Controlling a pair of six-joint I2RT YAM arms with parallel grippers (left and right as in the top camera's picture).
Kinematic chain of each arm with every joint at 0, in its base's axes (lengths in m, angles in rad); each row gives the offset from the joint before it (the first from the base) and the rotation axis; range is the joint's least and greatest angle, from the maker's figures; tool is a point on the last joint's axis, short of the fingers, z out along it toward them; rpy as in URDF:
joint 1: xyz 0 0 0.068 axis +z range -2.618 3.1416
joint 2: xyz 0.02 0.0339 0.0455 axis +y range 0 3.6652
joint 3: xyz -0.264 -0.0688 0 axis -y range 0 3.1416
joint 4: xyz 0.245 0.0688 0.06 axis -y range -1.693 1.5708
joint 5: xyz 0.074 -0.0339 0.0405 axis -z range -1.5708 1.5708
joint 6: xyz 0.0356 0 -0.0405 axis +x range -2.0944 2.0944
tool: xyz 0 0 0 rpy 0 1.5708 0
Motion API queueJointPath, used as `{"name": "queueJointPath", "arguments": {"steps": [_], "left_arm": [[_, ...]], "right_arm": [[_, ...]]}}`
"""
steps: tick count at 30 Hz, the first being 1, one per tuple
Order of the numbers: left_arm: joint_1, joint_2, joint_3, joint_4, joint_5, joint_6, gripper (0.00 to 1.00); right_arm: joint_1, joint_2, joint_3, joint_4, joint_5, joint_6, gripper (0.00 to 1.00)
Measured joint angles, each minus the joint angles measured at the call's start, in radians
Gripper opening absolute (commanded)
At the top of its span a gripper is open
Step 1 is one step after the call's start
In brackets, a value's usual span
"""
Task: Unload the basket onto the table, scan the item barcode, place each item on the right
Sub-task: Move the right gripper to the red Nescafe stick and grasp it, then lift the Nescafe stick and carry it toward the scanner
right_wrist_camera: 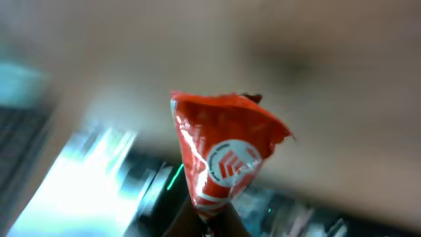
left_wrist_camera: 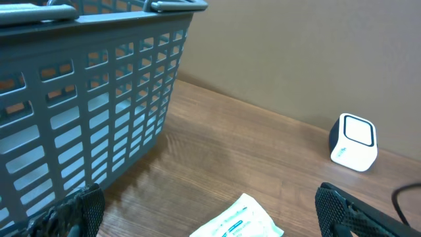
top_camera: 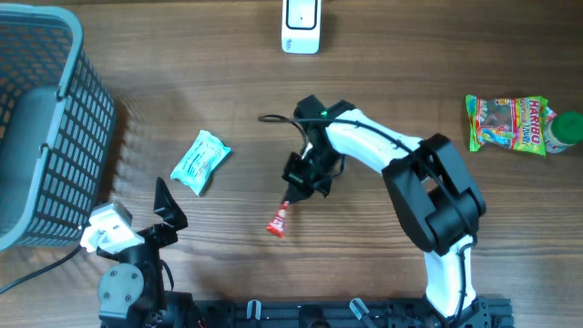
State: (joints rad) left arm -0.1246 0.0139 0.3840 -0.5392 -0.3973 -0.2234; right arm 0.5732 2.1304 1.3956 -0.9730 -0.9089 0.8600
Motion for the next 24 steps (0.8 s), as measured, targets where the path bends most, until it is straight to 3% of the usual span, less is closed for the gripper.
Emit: {"name": "queueJointPath", "arguments": {"steps": [5, 9, 18, 24], "left_arm": [[0.0, 0.0, 0.0, 0.0, 0.0, 0.0, 1.0], [0.0, 0.0, 0.0, 0.0, 0.0, 0.0, 1.0], [0.0, 0.0, 0.0, 0.0, 0.0, 0.0, 1.0], [0.0, 0.0, 0.0, 0.0, 0.0, 0.0, 1.0]], "right_arm": [[-0.04, 0.0, 0.0, -0.01, -0.454, -0.063, 0.04], [-0.055, 0.0, 0.0, 0.021, -0.589, -0.065, 0.05], [-0.057, 0.0, 0.0, 0.196, -0.65, -0.066, 0.04], [-0.057, 0.0, -0.004, 0.529, -0.65, -0.075, 0.04]]}}
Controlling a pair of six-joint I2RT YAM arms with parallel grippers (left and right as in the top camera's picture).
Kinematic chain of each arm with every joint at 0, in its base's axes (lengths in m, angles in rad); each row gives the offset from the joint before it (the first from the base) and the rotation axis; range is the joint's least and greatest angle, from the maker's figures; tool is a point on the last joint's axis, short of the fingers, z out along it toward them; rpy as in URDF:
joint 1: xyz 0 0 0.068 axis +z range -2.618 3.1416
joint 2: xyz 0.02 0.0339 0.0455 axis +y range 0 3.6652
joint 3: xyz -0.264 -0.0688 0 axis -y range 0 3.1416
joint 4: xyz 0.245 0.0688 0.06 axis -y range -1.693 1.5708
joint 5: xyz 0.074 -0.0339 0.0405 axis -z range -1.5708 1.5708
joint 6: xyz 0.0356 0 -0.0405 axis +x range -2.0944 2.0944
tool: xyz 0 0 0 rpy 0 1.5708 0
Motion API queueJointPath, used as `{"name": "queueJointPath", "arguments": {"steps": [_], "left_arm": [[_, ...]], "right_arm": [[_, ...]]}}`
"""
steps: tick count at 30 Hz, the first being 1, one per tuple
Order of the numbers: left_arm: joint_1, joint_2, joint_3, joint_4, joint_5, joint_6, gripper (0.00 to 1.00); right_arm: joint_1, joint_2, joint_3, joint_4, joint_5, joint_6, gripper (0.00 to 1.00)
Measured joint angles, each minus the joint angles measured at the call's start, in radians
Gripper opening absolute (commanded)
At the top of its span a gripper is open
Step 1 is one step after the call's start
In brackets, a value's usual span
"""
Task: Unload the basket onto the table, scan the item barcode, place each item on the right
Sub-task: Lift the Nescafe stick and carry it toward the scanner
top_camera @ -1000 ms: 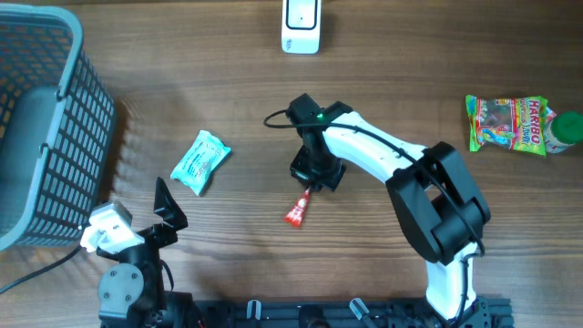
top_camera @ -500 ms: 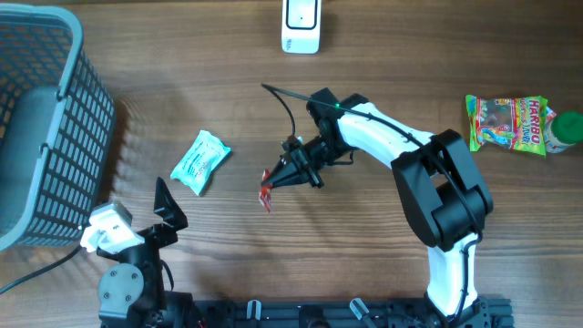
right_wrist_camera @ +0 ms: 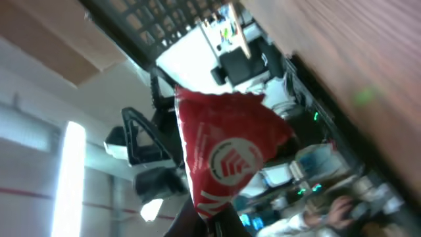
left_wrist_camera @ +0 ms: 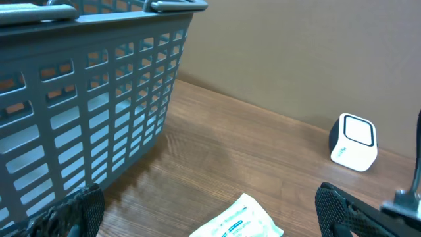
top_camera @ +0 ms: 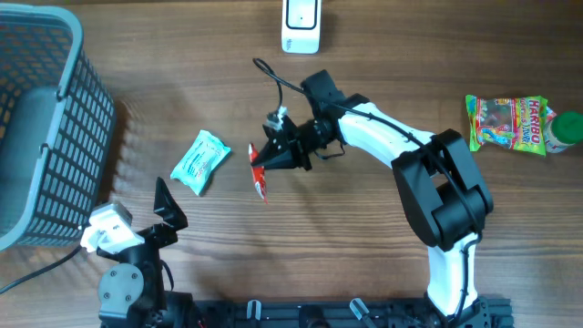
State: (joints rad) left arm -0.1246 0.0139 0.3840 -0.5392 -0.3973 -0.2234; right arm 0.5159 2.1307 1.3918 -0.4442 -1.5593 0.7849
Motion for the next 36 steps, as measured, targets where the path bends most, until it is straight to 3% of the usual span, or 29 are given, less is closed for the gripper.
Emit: {"name": "queueJointPath", "arguments": {"steps": [11, 17, 24, 30, 36], "left_arm": [[0.0, 0.0, 0.0, 0.0, 0.0, 0.0, 1.0], [0.0, 0.0, 0.0, 0.0, 0.0, 0.0, 1.0], [0.0, 0.0, 0.0, 0.0, 0.0, 0.0, 1.0], [0.0, 0.0, 0.0, 0.0, 0.0, 0.0, 1.0], [0.0, 0.0, -0.001, 0.0, 0.0, 0.0, 1.0]], "right_arm": [[0.0, 0.0, -0.003, 0.491, 0.0, 0.04, 0.04], [0.0, 0.0, -0.005, 0.732, 0.0, 0.136, 0.04], [0.016, 0.0, -0.005, 0.729, 0.0, 0.357, 0.04], [0.05, 0.0, -0.003, 0.68, 0.033, 0.4, 0.04], [0.05, 0.0, -0.007, 0.38, 0.422, 0.475, 0.05]]}}
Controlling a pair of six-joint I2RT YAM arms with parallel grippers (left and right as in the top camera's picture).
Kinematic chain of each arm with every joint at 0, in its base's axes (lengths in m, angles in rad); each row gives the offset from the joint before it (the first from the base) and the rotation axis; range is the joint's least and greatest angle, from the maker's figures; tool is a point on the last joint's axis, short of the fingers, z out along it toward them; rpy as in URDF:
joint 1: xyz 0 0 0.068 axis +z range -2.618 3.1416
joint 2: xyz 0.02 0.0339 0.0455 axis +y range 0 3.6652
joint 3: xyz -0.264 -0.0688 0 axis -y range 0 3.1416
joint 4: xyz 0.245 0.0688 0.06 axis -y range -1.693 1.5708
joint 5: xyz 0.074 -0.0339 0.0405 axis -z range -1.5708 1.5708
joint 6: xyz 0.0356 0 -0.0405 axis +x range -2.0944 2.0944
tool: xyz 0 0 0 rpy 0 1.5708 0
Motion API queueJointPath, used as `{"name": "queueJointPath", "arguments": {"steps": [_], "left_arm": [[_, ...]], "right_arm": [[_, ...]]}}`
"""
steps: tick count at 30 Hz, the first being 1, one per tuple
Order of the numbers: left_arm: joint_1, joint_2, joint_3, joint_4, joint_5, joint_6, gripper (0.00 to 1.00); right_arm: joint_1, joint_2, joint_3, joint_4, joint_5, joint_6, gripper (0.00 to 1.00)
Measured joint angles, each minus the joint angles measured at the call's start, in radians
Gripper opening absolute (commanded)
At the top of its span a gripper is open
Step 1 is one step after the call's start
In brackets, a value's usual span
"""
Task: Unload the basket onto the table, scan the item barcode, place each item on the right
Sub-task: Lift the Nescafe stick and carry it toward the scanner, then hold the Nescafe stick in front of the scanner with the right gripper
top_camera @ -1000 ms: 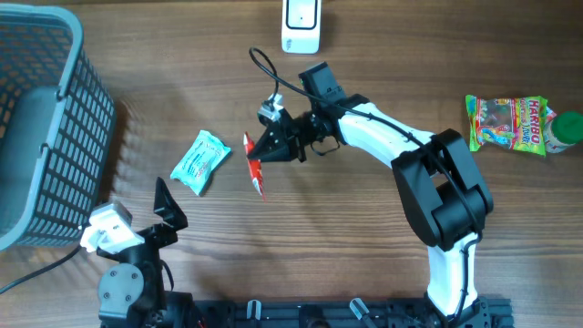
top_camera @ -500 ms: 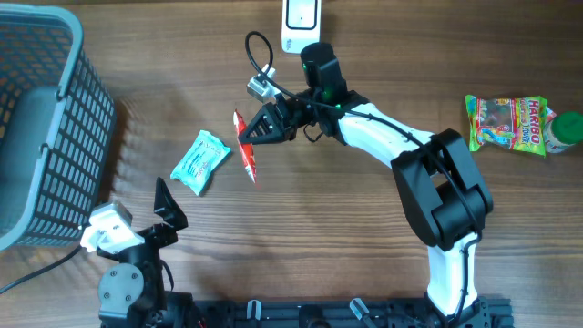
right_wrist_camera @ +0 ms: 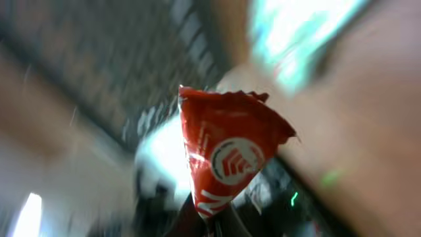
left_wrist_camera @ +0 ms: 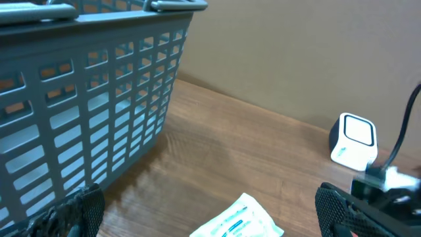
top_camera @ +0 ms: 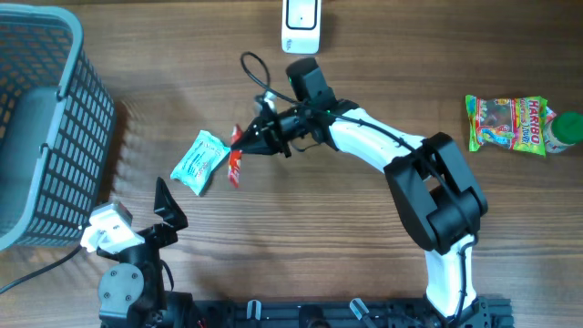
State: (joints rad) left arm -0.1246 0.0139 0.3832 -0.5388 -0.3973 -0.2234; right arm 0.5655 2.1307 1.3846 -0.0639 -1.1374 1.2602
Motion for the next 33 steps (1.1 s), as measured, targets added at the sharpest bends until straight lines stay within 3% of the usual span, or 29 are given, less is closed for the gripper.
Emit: {"name": "queueJointPath", "arguments": {"steps": [5, 8, 16, 25, 33], "left_arm": [[0.0, 0.0, 0.0, 0.0, 0.0, 0.0, 1.0], [0.0, 0.0, 0.0, 0.0, 0.0, 0.0, 1.0], [0.0, 0.0, -0.001, -0.001, 0.0, 0.0, 1.0], [0.0, 0.0, -0.001, -0.001, 0.0, 0.0, 1.0], [0.0, 0.0, -0.001, -0.001, 0.0, 0.0, 1.0]], "right_arm": [[-0.006, -0.005, -0.002, -0.067, 0.445, 0.05, 0.04], [-0.01, -0.039, -0.002, -0.1, 0.616, 0.064, 0.05], [-0.02, -0.26, 0.008, -0.169, 1.15, 0.091, 0.05], [-0.122, -0.105, 0.237, -0.165, 1.311, 0.121, 0.05], [-0.208, 0.135, 0.653, -0.288, 1.328, 0.145, 0.05]]}}
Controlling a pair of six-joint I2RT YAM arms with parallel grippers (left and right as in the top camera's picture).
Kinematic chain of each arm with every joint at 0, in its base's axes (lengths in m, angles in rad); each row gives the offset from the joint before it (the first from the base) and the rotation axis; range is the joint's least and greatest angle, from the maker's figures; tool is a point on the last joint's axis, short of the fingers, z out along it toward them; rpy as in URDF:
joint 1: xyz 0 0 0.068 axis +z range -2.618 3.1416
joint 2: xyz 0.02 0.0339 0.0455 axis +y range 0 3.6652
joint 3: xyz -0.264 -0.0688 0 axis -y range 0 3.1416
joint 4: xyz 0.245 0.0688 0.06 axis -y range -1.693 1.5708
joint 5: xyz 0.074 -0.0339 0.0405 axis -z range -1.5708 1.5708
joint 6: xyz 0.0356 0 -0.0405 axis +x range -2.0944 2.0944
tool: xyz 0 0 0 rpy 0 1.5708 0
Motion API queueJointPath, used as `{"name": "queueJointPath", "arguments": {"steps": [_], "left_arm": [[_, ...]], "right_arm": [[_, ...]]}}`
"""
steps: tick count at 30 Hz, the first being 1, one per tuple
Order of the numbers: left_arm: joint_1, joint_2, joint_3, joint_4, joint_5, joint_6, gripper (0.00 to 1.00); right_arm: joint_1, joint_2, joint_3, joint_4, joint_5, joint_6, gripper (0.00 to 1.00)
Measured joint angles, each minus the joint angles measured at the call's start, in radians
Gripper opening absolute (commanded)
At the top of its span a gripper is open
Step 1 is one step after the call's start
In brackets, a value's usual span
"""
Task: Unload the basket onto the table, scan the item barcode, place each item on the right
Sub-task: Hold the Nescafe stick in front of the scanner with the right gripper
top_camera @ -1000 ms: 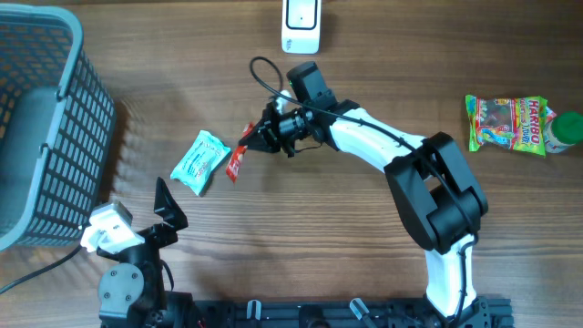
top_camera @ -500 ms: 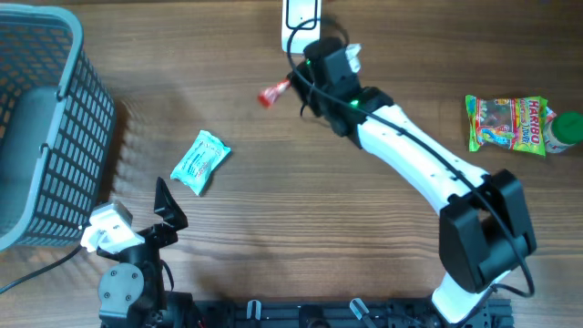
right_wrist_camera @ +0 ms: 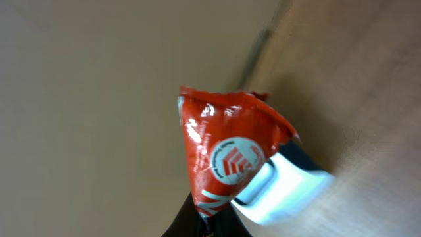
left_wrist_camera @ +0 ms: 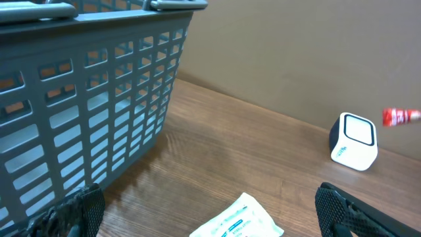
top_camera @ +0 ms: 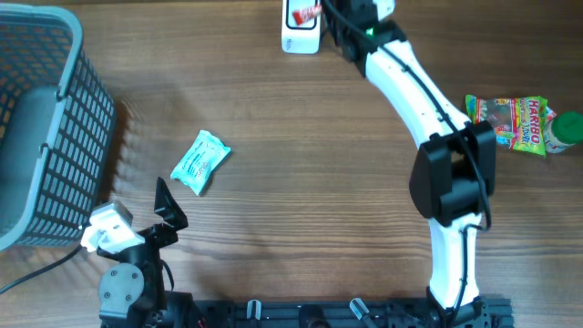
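A small red snack packet (right_wrist_camera: 227, 155) is pinched by its lower end in my right gripper (right_wrist_camera: 209, 222), which is shut on it. The overhead view shows the packet (top_camera: 307, 13) held right over the white barcode scanner (top_camera: 301, 35) at the table's far edge, with the right gripper (top_camera: 330, 11) just beside it. In the left wrist view the packet (left_wrist_camera: 400, 117) hangs above the scanner (left_wrist_camera: 353, 141). Near the front left, my left gripper (top_camera: 167, 208) is open and holds nothing.
A grey slatted basket (top_camera: 46, 118) fills the far left. A teal-and-white sachet (top_camera: 200, 161) lies left of centre, in front of the left gripper's fingers (left_wrist_camera: 79, 207). A gummy-sweets bag (top_camera: 508, 123) and a green-capped item (top_camera: 567, 129) sit at the right edge.
My right gripper has gone from beside the teal sachet at mid-table to the far edge, and now holds the red packet over the scanner. The left arm has not moved.
The right gripper first held the red packet low at the table's middle. Then it held the packet further left and up, and later beside the teal sachet. Now the packet is at the scanner. The left gripper stayed open and still throughout.
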State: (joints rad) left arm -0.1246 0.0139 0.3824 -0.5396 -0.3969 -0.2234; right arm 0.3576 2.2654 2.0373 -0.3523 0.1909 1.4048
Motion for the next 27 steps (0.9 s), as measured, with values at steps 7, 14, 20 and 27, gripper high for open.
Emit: {"name": "queueJointPath", "arguments": {"steps": [7, 14, 20, 27], "left_arm": [[0.0, 0.0, 0.0, 0.0, 0.0, 0.0, 1.0], [0.0, 0.0, 0.0, 0.0, 0.0, 0.0, 1.0], [0.0, 0.0, 0.0, 0.0, 0.0, 0.0, 1.0], [0.0, 0.0, 0.0, 0.0, 0.0, 0.0, 1.0]], "right_arm": [[-0.015, 0.124, 0.14, 0.002, -0.011, 0.06, 0.05], [-0.013, 0.199, 0.14, 0.014, -0.011, 0.104, 0.05], [-0.01, 0.21, 0.14, 0.039, -0.011, 0.147, 0.05], [-0.012, 0.244, 0.14, -0.037, -0.031, 0.137, 0.05]]}}
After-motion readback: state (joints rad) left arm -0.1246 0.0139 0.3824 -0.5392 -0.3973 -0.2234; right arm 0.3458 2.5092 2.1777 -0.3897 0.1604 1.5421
